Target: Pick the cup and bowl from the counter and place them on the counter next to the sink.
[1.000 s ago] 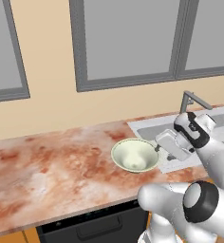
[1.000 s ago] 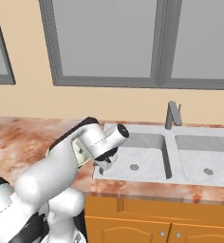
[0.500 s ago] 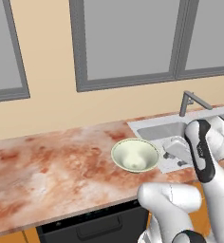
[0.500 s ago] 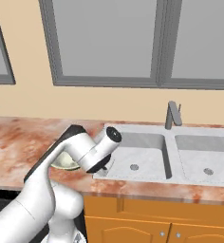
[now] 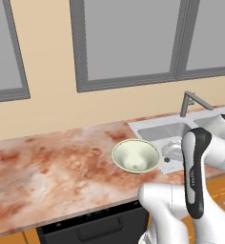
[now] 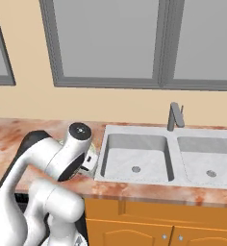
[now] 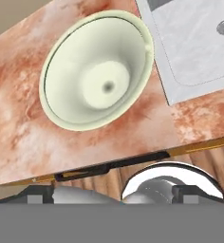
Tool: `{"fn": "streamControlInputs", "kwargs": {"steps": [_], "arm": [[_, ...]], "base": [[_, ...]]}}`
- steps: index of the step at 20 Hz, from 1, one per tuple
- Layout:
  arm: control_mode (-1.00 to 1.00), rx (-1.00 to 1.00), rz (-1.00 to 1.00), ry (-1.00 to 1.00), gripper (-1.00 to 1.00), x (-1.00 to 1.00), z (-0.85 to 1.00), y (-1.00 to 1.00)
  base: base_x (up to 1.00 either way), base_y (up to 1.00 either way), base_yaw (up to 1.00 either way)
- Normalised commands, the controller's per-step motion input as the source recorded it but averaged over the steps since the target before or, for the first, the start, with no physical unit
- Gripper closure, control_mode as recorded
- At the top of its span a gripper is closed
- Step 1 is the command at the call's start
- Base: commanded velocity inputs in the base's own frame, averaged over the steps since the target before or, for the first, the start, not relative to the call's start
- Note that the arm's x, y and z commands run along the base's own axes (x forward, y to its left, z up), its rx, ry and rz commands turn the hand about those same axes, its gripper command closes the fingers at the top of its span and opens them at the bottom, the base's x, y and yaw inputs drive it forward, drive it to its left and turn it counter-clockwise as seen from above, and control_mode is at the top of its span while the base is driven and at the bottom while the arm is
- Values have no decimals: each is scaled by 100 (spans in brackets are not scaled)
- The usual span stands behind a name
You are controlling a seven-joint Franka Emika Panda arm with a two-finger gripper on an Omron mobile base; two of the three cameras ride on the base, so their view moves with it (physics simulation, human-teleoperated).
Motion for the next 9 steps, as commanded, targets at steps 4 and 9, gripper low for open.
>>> {"fn": "streamControlInputs", "kwargs": {"steps": [4,9], "arm": [[-100,-10,-4,-3,-100,-18,67,26],[-100,-9,-4,-6,-100,-37,38,13]], "base": [[0,0,0],[0,0,0]]}}
